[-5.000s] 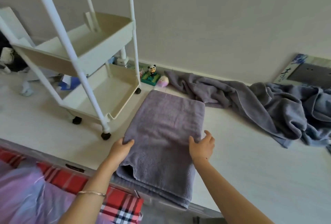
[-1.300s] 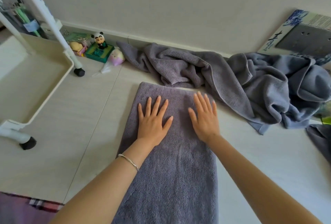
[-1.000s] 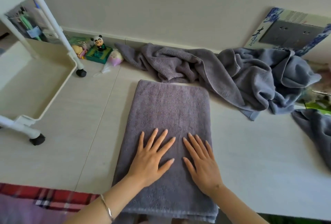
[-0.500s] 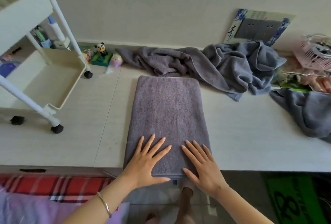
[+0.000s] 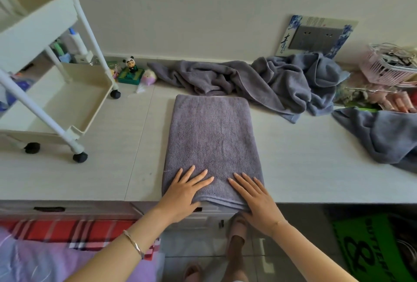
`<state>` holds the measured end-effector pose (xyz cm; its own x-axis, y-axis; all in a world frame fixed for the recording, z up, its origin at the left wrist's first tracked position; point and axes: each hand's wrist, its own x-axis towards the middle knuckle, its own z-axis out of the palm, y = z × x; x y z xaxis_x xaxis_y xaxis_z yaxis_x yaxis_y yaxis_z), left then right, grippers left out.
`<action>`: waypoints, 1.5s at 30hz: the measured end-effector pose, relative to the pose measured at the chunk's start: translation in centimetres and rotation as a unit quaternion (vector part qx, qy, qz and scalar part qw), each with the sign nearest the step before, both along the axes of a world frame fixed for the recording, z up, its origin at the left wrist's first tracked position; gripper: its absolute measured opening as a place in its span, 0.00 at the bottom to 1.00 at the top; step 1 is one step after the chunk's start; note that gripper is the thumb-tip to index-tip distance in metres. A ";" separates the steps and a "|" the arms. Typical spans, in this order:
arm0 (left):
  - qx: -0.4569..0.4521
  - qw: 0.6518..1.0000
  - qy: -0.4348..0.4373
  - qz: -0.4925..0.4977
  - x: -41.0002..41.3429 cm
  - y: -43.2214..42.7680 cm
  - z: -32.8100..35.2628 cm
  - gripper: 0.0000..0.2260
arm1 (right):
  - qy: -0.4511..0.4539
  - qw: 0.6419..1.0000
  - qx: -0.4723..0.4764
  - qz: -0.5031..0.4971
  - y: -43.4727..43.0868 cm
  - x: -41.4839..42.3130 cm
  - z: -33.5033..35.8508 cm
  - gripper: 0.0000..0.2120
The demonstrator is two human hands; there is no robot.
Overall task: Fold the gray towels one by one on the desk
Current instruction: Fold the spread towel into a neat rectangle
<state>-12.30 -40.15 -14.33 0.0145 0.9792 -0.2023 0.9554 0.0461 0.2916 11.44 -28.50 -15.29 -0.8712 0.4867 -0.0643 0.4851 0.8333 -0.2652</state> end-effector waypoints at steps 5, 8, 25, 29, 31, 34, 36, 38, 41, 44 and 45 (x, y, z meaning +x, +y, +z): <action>-0.094 0.973 -0.195 0.084 -0.9 1.7 4.7 0.18 | 0.015 0.991 -0.097 -0.087 1.9 -0.2 5.8 0.24; -0.146 0.958 -0.230 0.084 -1.7 3.0 7.4 0.09 | -0.063 0.988 -0.129 -0.049 3.5 -1.0 9.6 0.13; -0.046 0.796 -0.386 0.464 -10.6 6.8 6.2 0.20 | 0.129 0.831 -0.365 -0.400 11.8 -7.9 5.6 0.23; 0.048 0.768 -0.381 0.512 -8.7 4.2 2.5 0.17 | 0.191 0.828 -0.321 -0.419 9.3 -7.3 4.5 0.21; 0.070 0.777 -0.357 0.513 -7.8 3.7 1.8 0.16 | 0.191 0.842 -0.282 -0.419 8.0 -6.9 3.9 0.16; 0.155 0.792 -0.312 0.502 -6.3 3.3 1.4 0.14 | 0.206 0.854 -0.257 -0.403 7.2 -6.3 3.6 0.15; 0.212 0.794 -0.295 0.488 -6.0 3.4 1.4 0.13 | 0.252 0.850 -0.242 -0.394 7.5 -6.6 4.1 0.14; 0.241 0.784 -0.282 0.498 -6.0 3.5 1.0 0.12 | 0.271 0.851 -0.226 -0.388 8.1 -7.3 4.2 0.13; 0.245 0.774 -0.259 0.523 -5.4 3.7 0.2 0.12 | 0.201 0.866 -0.227 -0.397 9.0 -8.1 3.2 0.15; 0.201 0.784 -0.204 0.550 -4.9 4.2 0.9 0.09 | 0.147 0.879 -0.182 -0.416 9.6 -8.5 3.4 0.15; 0.211 0.793 -0.158 0.549 -4.7 4.3 1.3 0.11 | 0.153 0.887 -0.147 -0.411 9.5 -8.6 3.6 0.15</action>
<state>-17.04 -35.85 -12.99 -0.9092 0.4163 -0.0101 0.2827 0.6349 0.7190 2.88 -18.96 -11.68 -0.2289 0.9666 -0.1153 0.7646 0.1052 -0.6359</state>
